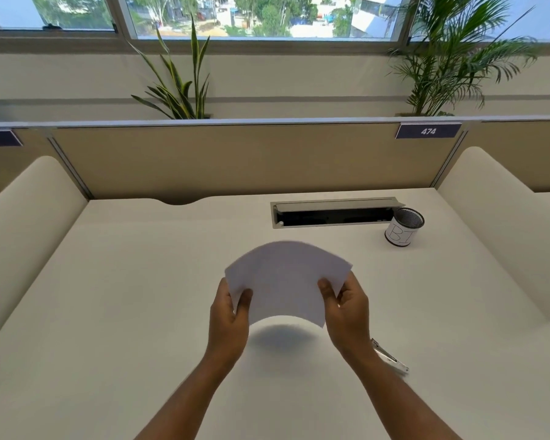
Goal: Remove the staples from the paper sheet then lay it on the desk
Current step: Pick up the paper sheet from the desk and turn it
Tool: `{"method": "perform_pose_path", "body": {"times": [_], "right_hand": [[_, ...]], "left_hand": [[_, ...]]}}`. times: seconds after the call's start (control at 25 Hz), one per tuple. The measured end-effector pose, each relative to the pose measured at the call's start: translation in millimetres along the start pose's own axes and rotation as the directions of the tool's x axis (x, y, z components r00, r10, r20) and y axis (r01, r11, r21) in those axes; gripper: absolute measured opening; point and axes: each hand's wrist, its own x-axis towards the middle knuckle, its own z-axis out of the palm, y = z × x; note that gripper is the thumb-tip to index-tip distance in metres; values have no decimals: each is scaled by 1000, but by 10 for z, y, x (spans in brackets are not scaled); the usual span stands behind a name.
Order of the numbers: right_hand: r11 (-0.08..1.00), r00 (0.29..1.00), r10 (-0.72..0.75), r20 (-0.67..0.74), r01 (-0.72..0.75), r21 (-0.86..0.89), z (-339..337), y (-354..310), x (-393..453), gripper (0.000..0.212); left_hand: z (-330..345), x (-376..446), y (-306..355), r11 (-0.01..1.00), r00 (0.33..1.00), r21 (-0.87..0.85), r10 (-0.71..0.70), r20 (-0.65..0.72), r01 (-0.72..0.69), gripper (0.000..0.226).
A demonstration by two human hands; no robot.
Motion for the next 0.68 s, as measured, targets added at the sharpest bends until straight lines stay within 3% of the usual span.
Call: {"method": "perform_pose_path", "body": {"times": [0.2, 0.32, 0.44, 0.56, 0.64, 0.68], "right_hand": [[989, 998, 53, 43, -47, -137, 54, 157, -42, 17], [991, 995, 97, 26, -94, -97, 22, 231, -28, 21], [982, 983, 182, 25, -181, -51, -47, 287, -69, 12], [996, 996, 82, -39, -81, 31, -289, 76, 98, 56], [970, 995, -88, 36, 94, -224, -451, -41, 258, 75], [912, 977, -136, 162, 187, -366, -480, -98, 336, 69]], "left_hand": [[18, -84, -190, 998, 999, 51, -31, -37, 32, 29], [71, -99, -167, 995, 999, 93, -37, -3, 37, 26], [85, -14, -143, 963, 999, 269, -18, 36, 7, 20], [-66, 169, -3, 853, 983, 489, 152, 104, -184, 19], [-139, 257, 94, 726, 962, 632, 183, 202, -271, 18], [-135, 275, 137, 659, 952, 688, 179, 248, -304, 18]]}}
